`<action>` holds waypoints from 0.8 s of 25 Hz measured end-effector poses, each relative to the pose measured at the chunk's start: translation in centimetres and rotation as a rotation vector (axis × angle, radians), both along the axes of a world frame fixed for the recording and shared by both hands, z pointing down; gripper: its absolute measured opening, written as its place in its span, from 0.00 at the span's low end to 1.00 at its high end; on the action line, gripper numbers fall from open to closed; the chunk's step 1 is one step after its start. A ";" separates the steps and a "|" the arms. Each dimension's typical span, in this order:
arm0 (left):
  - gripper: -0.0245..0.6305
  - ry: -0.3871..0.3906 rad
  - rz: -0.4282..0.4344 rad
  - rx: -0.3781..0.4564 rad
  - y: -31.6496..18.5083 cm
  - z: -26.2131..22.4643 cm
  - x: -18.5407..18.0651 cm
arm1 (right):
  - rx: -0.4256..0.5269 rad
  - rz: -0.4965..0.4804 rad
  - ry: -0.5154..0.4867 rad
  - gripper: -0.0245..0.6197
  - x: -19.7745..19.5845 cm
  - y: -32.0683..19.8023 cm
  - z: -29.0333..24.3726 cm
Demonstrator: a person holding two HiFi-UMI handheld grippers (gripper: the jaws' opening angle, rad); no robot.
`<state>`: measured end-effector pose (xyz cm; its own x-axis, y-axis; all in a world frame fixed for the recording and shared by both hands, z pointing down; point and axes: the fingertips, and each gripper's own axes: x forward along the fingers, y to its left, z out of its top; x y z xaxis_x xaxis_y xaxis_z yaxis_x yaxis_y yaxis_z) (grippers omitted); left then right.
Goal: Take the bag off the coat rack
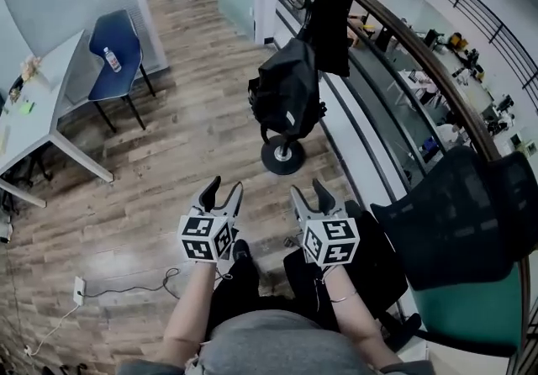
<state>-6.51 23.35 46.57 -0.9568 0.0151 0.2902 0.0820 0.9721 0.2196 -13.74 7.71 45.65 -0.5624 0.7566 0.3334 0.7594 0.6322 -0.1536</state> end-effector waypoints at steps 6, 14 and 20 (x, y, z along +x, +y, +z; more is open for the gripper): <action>0.36 0.000 0.070 0.003 5.2 -0.1 -5.6 | 0.023 0.091 -0.008 0.44 -5.4 4.3 -0.5; 0.36 -0.034 0.124 0.022 10.9 -0.9 -10.7 | 0.048 0.197 -0.035 0.45 -10.3 7.3 -1.1; 0.37 -0.036 0.154 0.035 12.3 -0.7 -13.6 | 0.080 0.239 -0.050 0.45 -12.0 7.5 -1.2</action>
<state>-20.11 35.63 45.91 -0.9569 -0.1426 0.2531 -0.0765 0.9642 0.2539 -25.70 15.21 44.40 -0.7396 0.5721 0.3545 0.5920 0.8036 -0.0616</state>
